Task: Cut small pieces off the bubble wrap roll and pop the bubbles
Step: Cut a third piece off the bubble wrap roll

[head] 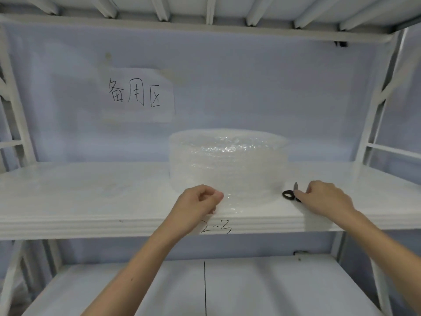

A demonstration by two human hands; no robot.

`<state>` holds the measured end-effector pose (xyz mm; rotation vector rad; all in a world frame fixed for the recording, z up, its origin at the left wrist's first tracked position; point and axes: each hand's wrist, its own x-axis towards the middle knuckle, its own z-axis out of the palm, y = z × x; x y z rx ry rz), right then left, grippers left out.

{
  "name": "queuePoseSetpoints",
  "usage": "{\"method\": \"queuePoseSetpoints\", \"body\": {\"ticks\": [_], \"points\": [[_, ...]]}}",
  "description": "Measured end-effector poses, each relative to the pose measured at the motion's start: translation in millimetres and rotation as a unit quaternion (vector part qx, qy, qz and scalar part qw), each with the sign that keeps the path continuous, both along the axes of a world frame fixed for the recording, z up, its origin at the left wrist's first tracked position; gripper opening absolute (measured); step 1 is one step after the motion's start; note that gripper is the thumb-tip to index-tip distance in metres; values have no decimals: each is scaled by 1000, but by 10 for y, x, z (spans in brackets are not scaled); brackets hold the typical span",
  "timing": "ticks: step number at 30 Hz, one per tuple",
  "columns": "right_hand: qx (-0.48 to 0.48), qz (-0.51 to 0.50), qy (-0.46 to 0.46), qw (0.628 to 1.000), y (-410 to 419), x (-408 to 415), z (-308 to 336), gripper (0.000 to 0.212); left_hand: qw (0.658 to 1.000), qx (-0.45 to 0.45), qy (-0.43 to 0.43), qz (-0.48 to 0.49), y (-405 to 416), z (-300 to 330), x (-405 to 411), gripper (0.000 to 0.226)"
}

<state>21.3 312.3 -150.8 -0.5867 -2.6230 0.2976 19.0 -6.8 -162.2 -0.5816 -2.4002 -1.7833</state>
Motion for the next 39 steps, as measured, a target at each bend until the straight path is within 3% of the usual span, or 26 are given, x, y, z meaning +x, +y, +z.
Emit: {"method": "queuePoseSetpoints", "body": {"ticks": [8, 11, 13, 17, 25, 29, 32, 34, 36, 39], "points": [[-34, 3, -49, 998, -25, -69, 155, 36, 998, -49, 16, 26, 95, -27, 26, 6], [-1, 9, -28, 1000, 8, -100, 181, 28, 997, -70, 26, 32, 120, -30, 41, 9], [24, 18, -16, 999, 13, -141, 142, 26, 997, -66, 27, 35, 130, -36, 38, 10], [21, 29, -67, 997, -16, -182, 98, 44, 999, -43, 23, 15, 146, -47, 68, 10], [19, 30, -174, 984, -46, -58, 344, 16, 999, 1, -2, 37, 218, -114, 97, 9], [31, 39, -150, 987, 27, 2, 337, 19, 999, 17, -18, 37, 203, -131, 92, 11], [-88, 56, -103, 989, 229, 191, 358, 32, 999, 23, -23, 30, 191, -136, 111, 13], [-238, 104, -33, 965, 341, 409, 294, 35, 999, 24, -23, 25, 190, -146, 131, 12], [-419, 162, 53, 892, 303, 662, 141, 22, 999, 26, -23, 16, 194, -158, 143, 11], [-612, 217, 65, 757, -52, 952, -197, 11, 1000, 18, -21, 5, 212, -178, 143, 6]]}}
